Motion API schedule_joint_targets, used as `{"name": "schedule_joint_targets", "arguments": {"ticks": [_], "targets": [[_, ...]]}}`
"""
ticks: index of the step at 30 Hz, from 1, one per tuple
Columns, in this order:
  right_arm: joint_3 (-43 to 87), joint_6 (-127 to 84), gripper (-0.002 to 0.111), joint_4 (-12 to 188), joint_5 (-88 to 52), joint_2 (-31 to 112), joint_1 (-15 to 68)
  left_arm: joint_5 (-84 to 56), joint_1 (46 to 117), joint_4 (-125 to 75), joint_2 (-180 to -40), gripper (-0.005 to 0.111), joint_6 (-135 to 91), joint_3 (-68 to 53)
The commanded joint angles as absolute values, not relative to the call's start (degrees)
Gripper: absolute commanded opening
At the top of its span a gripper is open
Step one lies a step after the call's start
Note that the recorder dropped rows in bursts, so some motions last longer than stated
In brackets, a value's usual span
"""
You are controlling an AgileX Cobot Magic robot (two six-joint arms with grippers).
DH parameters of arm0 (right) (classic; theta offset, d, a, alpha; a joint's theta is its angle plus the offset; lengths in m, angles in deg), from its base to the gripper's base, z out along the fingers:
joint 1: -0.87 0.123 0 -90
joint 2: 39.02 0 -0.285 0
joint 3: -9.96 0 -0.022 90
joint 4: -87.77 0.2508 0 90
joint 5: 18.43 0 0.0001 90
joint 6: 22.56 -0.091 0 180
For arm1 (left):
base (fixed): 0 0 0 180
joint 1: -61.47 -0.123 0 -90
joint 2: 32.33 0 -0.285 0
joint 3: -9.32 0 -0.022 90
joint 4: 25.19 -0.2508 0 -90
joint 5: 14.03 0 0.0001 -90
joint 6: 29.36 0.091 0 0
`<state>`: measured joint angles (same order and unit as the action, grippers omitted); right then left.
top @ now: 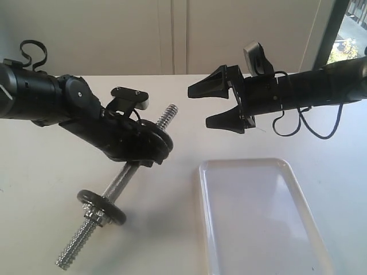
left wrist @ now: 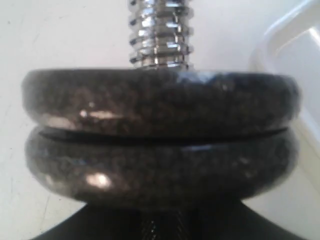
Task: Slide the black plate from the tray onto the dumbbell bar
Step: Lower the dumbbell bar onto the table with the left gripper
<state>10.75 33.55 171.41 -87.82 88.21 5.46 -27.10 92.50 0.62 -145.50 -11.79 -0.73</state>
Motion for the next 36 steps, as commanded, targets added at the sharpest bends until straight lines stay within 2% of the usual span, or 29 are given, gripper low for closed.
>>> {"name": "schedule_joint_targets", "arguments": {"ticks": [1, 11, 33, 36], "targets": [[10.6, 33.8, 0.101, 171.9, -88.4, 87.7, 4.9, -23.9, 91.8, 2.3, -145.4, 0.000, -14.2, 0.7], [10.6, 33.8, 0.101, 172.1, -88.4, 87.7, 4.9, -22.2, 90.1, 1.9, -148.1, 0.000, -21.9, 0.7], [10.6, 33.8, 0.101, 172.1, -88.4, 87.7, 4.9, -24.5, 90.1, -1.1, -148.1, 0.000, -21.8, 0.7], [10.6, 33.8, 0.101, 172.1, -88.4, 87.7, 4.9, -25.2, 90.1, -2.0, -148.1, 0.008, -21.8, 0.7]]}}
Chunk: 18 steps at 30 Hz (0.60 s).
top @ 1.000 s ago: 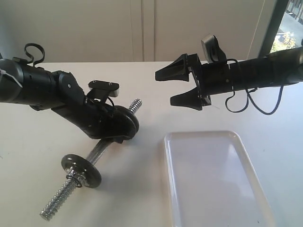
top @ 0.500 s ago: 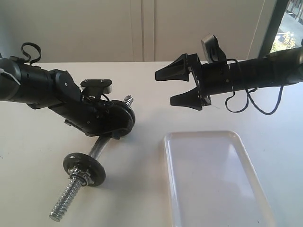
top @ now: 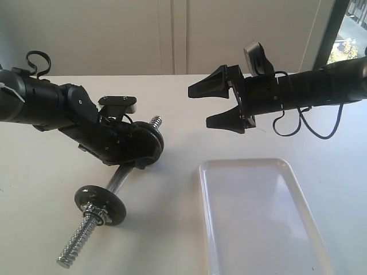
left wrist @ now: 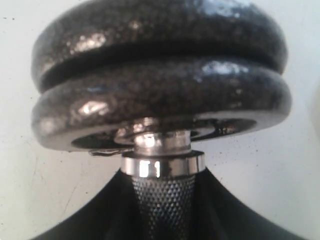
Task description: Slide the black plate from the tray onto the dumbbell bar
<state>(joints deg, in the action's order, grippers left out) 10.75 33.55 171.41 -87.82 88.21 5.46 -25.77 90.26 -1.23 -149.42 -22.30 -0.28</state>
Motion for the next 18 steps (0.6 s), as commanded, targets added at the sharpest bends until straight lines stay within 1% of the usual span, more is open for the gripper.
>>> {"name": "schedule_joint_targets", "arguments": {"ticks": [1, 3, 5, 8, 10, 18], "targets": [[10.6, 33.8, 0.101, 172.1, -88.4, 87.7, 4.9, -25.3, 90.1, -2.0, -148.1, 0.014, -21.8, 0.7], [10.6, 33.8, 0.101, 172.1, -88.4, 87.7, 4.9, -25.7, 90.1, -2.0, -148.1, 0.027, -21.8, 0.7], [10.6, 33.8, 0.101, 172.1, -88.4, 87.7, 4.9, -26.8, 90.1, -2.2, -148.0, 0.042, -21.8, 0.7], [10.6, 33.8, 0.101, 172.1, -88.4, 87.7, 4.9, -27.4, 90.1, -2.6, -147.4, 0.056, -21.8, 0.7], [10.6, 33.8, 0.101, 172.1, -88.4, 87.7, 4.9, -27.8, 90.1, -3.7, -146.6, 0.058, -21.8, 0.7], [10.6, 33.8, 0.101, 172.1, -88.4, 87.7, 4.9, -33.1, 90.1, -7.6, -144.0, 0.058, -22.1, 0.7]]}}
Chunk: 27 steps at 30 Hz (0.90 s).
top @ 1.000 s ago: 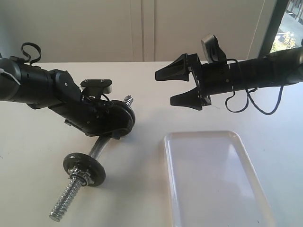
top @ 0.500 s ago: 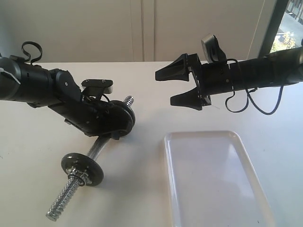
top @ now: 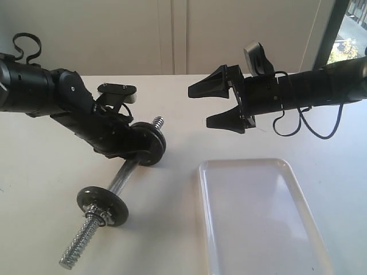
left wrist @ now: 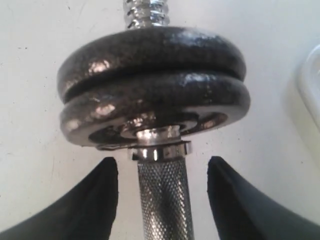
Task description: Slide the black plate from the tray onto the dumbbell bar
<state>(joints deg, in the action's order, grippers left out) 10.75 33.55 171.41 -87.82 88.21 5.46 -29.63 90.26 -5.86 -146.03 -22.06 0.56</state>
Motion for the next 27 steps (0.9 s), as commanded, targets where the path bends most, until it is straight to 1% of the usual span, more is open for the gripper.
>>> {"name": "schedule_joint_targets", "arguments": {"ticks": [1, 4, 11, 13, 14, 16, 17, 21, 22, 23, 27], "targets": [[10.6, 33.8, 0.101, 172.1, -88.4, 87.7, 4.9, -33.7, 90.1, -8.1, -143.5, 0.058, -22.1, 0.7], [10.6, 33.8, 0.101, 172.1, -88.4, 87.7, 4.9, -35.6, 90.1, -11.4, -141.7, 0.058, -24.0, 0.7], [10.6, 32.6, 0.100, 171.1, -88.4, 87.7, 4.9, -42.9, 90.1, -27.3, -136.0, 0.058, -35.4, 0.7], [10.6, 32.6, 0.096, 170.0, -88.4, 87.5, 4.9, -46.0, 90.1, -33.3, -134.0, 0.056, -40.2, 0.7], [10.6, 32.6, 0.092, 169.6, -88.4, 87.4, 4.9, -47.5, 90.1, -36.4, -133.2, 0.053, -42.4, 0.7], [10.6, 31.9, 0.075, 168.5, -88.4, 86.7, 4.9, -51.6, 90.1, -42.0, -131.0, 0.042, -46.6, 0.7], [10.6, 31.2, 0.061, 167.8, -88.4, 86.1, 4.9, -53.5, 90.1, -43.9, -130.1, 0.037, -48.4, 0.7], [10.7, 28.2, -0.001, 162.6, -88.4, 82.1, 4.9, -57.7, 90.1, -47.8, -124.9, 0.013, -53.1, 0.7], [10.8, 27.7, 0.001, 161.0, -88.4, 80.9, 4.9, -58.4, 90.1, -47.8, -123.4, 0.006, -53.1, 0.7], [11.3, 27.8, 0.000, 159.6, -88.4, 79.1, 4.9, -59.2, 90.2, -47.7, -122.0, 0.000, -53.1, 0.7], [15.4, 28.2, 0.000, 159.4, -88.4, 69.9, 4.9, -60.1, 90.2, -46.9, -115.9, 0.000, -53.1, -1.6]]}}
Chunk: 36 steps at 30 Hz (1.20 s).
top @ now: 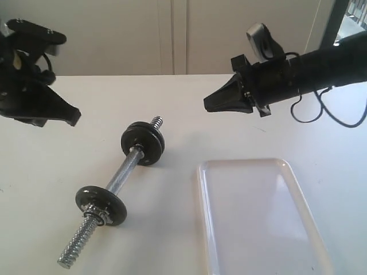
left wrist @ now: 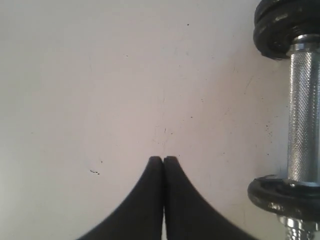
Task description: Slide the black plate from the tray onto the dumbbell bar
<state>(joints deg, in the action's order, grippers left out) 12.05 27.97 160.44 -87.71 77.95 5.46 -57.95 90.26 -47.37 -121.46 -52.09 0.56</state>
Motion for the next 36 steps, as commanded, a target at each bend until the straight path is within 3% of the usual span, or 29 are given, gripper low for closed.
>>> {"name": "schedule_joint_targets", "arguments": {"ticks": [1, 9, 15, 32, 36], "targets": [[16.3, 28.2, 0.000, 158.7, -88.4, 66.9, 4.9, -60.2, 90.2, -46.2, -113.9, 0.000, -53.1, -2.8], [23.8, 24.0, 0.000, 144.9, -75.8, 41.7, 4.9, -58.5, 90.2, -41.7, -95.7, 0.000, -55.1, -14.8], [25.6, 16.1, 0.000, 135.3, -66.2, 28.8, 4.9, -61.2, 90.2, -40.3, -86.8, 0.000, -55.5, -16.7], [25.6, 15.7, 0.000, 135.7, -67.7, 24.2, 4.9, -61.1, 90.6, -40.9, -82.8, 0.000, -55.1, -16.7], [25.6, 15.7, 0.000, 135.7, -67.7, 24.2, 4.9, -61.0, 85.7, -40.6, -77.2, 0.000, -55.1, -16.7]]}}
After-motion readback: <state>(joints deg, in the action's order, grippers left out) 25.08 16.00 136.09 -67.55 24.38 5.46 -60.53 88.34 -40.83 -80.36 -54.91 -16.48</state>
